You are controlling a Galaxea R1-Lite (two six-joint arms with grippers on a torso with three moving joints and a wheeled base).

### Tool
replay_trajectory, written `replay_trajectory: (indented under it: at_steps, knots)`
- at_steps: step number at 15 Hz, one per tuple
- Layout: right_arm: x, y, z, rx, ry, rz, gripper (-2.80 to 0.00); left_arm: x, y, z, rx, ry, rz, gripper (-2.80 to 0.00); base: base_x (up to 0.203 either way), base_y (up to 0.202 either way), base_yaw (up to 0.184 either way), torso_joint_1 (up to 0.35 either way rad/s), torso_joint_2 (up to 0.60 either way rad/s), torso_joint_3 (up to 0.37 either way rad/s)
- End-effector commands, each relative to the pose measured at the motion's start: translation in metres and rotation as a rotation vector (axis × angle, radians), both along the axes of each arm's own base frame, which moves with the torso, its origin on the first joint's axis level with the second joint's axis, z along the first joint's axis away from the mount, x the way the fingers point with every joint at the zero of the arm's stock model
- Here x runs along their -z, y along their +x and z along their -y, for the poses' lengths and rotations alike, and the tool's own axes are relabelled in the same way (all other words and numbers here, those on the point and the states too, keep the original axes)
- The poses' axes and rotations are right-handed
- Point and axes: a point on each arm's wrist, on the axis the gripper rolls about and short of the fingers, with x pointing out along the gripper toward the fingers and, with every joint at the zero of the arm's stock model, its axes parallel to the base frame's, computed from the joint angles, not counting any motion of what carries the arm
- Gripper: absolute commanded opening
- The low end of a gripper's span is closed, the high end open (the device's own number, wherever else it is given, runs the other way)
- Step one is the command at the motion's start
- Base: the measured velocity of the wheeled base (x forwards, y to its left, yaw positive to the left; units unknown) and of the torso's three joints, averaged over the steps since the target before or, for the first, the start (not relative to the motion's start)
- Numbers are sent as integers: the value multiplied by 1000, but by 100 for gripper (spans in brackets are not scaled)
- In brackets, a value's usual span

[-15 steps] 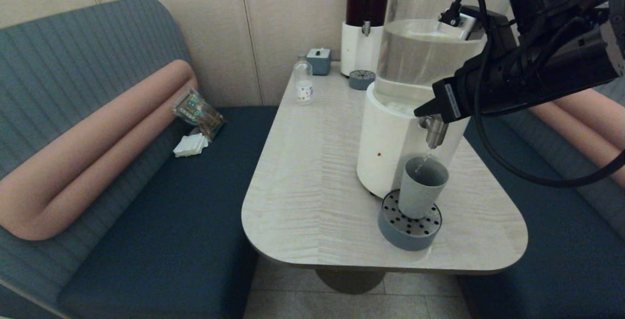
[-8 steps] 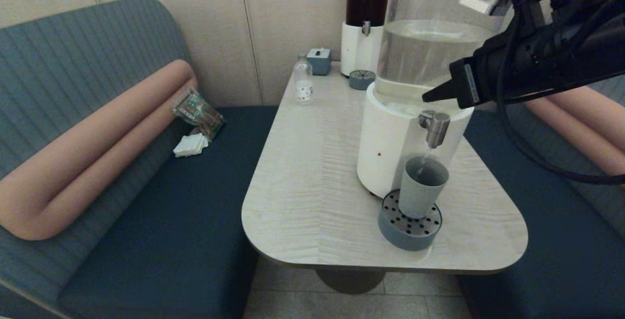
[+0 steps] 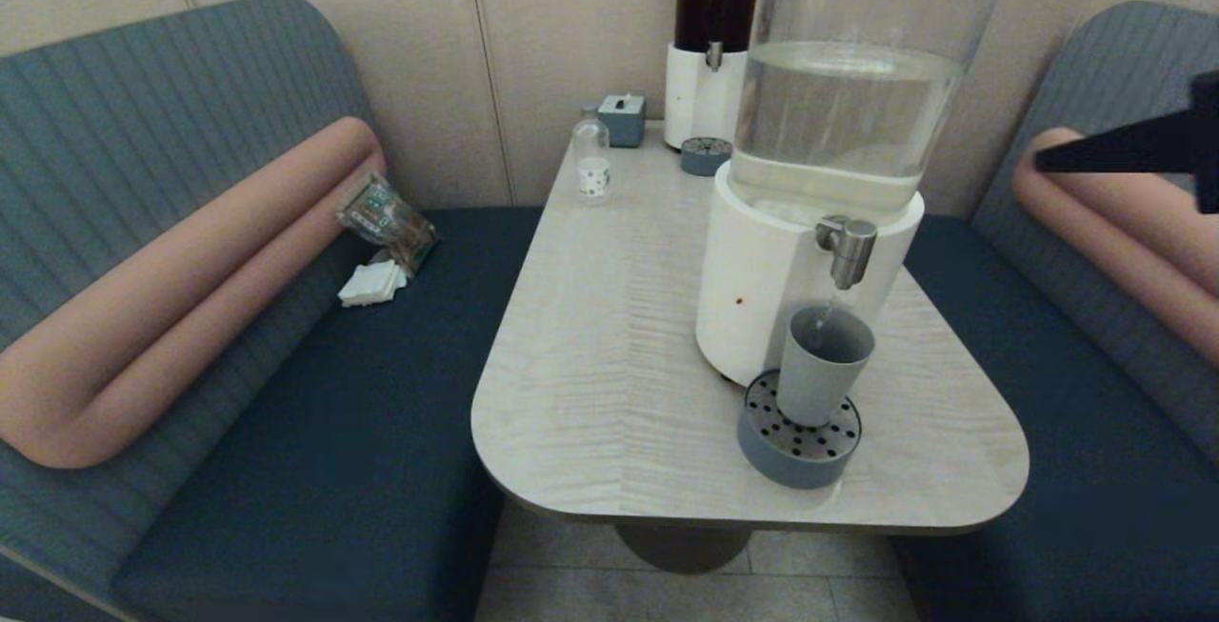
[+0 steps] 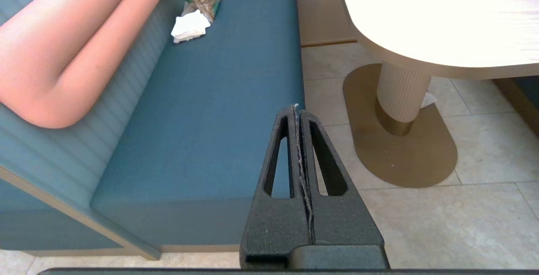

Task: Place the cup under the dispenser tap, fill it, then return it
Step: Turn off the faucet

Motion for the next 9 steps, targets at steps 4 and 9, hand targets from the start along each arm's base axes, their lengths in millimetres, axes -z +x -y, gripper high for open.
replay_trajectory:
  at_steps: [4,9]
  knots:
    - [13,-102,62,243,35,127,-280,0,0,0,0,1,-1,-280,0,0,0,0,0,0]
    - [58,-174,62,270,66,185,-280,0,0,0,0,1,-1,-280,0,0,0,0,0,0]
